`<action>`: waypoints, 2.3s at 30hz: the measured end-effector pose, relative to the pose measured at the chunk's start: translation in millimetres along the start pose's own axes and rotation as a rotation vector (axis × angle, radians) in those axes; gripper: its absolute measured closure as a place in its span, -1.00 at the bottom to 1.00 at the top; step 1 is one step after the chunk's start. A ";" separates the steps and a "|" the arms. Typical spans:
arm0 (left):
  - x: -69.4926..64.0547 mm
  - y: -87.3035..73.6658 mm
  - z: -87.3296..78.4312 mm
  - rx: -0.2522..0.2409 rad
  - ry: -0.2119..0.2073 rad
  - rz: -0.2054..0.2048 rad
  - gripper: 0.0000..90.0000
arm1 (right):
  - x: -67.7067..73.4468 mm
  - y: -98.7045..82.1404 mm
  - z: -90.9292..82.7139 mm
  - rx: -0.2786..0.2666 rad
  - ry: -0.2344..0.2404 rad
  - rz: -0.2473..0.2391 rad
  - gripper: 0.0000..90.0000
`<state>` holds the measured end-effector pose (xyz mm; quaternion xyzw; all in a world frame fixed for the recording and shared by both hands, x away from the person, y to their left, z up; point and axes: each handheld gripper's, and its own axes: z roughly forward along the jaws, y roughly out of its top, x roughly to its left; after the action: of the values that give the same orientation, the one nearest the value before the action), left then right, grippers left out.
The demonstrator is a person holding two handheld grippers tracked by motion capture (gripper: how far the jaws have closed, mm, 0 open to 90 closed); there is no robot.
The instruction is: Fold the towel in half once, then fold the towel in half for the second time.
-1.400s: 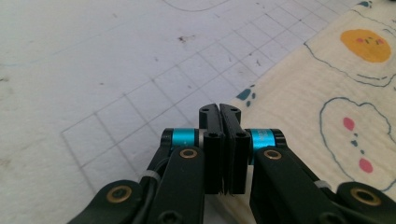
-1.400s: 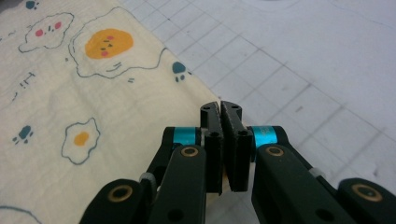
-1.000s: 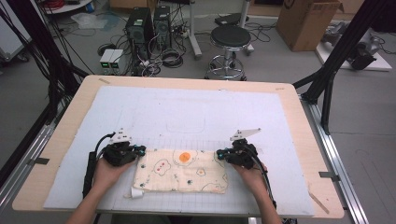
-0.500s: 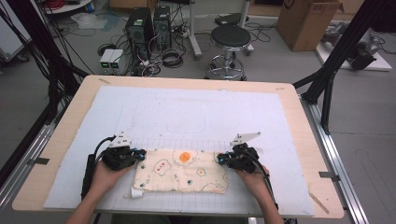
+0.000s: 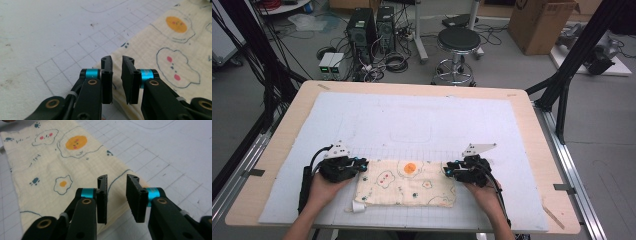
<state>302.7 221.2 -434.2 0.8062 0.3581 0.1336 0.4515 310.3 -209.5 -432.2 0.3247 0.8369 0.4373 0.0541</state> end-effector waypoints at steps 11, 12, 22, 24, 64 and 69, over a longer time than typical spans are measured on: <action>-1.2 4.6 -7.7 -0.065 -0.032 -0.013 0.49 | 5.8 1.8 -12.0 -0.080 0.008 -0.001 0.16; -1.1 4.8 -7.9 -0.072 -0.035 -0.017 0.46 | 6.7 2.1 -13.0 -0.085 0.000 0.000 0.12; 2.5 7.4 -10.8 -0.112 -0.027 -0.054 0.05 | 6.3 6.7 -15.4 -0.091 -0.025 -0.005 -0.17; 2.9 7.6 -10.8 -0.117 -0.022 -0.057 0.01 | 6.6 7.2 -14.9 -0.091 -0.029 -0.005 -0.18; 18.7 4.7 5.9 -0.058 0.040 -0.137 0.07 | -15.7 11.8 8.5 0.022 -0.111 0.038 0.20; 20.2 3.1 10.9 -0.024 0.020 -0.155 0.07 | -20.2 9.1 12.5 0.039 -0.080 0.080 0.28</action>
<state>324.3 227.5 -440.0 0.7693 0.4225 0.1104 0.4664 335.3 -209.0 -436.7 0.3762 0.8288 0.4093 0.0634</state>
